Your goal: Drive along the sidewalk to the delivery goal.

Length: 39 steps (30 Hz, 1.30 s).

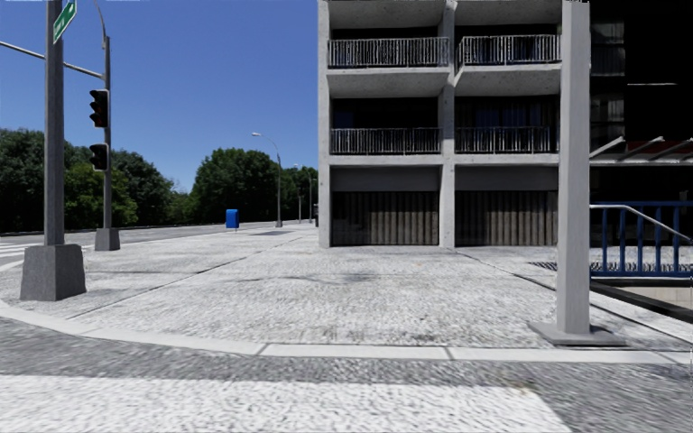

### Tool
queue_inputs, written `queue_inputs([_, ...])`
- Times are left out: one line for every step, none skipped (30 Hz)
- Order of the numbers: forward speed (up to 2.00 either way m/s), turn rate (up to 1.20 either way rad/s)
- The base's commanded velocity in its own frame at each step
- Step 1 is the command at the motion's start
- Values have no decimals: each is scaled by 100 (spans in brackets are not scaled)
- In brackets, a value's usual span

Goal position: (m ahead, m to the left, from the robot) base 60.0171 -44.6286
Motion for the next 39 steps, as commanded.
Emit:
queue_inputs([200, 0])
queue_inputs([200, 0])
queue_inputs([200, 0])
queue_inputs([200, 0])
queue_inputs([200, 0])
queue_inputs([200, 0])
queue_inputs([200, 0])
queue_inputs([200, 0])
queue_inputs([200, 0])
queue_inputs([200, 0])
queue_inputs([200, 0])
queue_inputs([200, 0])
queue_inputs([200, 7])
queue_inputs([200, 30])
queue_inputs([200, 45])
queue_inputs([200, 51])
queue_inputs([200, 51])
queue_inputs([200, 53])
queue_inputs([200, 53])
queue_inputs([200, 53])
queue_inputs([200, 53])
queue_inputs([200, 53])
queue_inputs([200, 53])
queue_inputs([200, 53])
queue_inputs([200, 53])
queue_inputs([200, 38])
queue_inputs([200, 11])
queue_inputs([200, 1])
queue_inputs([200, 0])
queue_inputs([200, 0])
queue_inputs([200, 0])
queue_inputs([200, 0])
queue_inputs([200, 0])
queue_inputs([200, 0])
queue_inputs([200, 0])
queue_inputs([200, 0])
queue_inputs([200, 0])
queue_inputs([200, 0])
queue_inputs([200, 0])
